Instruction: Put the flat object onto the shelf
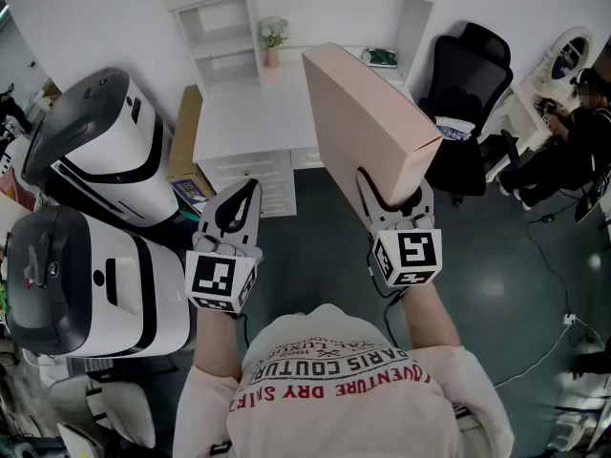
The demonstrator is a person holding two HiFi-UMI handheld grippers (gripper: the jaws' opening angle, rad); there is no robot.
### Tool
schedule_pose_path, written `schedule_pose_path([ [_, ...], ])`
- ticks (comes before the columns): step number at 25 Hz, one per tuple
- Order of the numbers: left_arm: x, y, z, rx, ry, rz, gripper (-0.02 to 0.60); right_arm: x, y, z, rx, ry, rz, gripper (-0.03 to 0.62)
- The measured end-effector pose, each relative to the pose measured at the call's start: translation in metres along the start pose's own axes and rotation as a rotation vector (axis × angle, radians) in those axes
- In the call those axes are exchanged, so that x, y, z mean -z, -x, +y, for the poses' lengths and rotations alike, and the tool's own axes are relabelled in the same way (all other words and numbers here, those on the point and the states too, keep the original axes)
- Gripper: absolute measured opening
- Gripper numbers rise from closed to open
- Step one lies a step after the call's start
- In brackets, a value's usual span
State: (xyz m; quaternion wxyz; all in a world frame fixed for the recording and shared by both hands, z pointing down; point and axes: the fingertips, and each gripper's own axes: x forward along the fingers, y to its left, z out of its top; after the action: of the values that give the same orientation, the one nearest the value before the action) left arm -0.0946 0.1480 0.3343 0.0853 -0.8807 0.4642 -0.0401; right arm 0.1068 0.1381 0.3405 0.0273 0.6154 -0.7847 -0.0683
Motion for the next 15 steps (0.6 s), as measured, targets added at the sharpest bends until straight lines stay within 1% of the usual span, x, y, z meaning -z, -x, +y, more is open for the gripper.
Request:
schedule_pose_path([
  [11, 0.002, -0.014, 0.016, 0.027, 0.021, -0.014, 0.012, 0.004, -0.013, 0.0, 0.035, -0.008, 0.022, 0.308],
  [15, 0.009, -0.01, 0.027, 0.044, 0.016, -0.011, 0.012, 0.01, -0.021, 0.011, 0.051, -0.004, 0.038, 0.307],
])
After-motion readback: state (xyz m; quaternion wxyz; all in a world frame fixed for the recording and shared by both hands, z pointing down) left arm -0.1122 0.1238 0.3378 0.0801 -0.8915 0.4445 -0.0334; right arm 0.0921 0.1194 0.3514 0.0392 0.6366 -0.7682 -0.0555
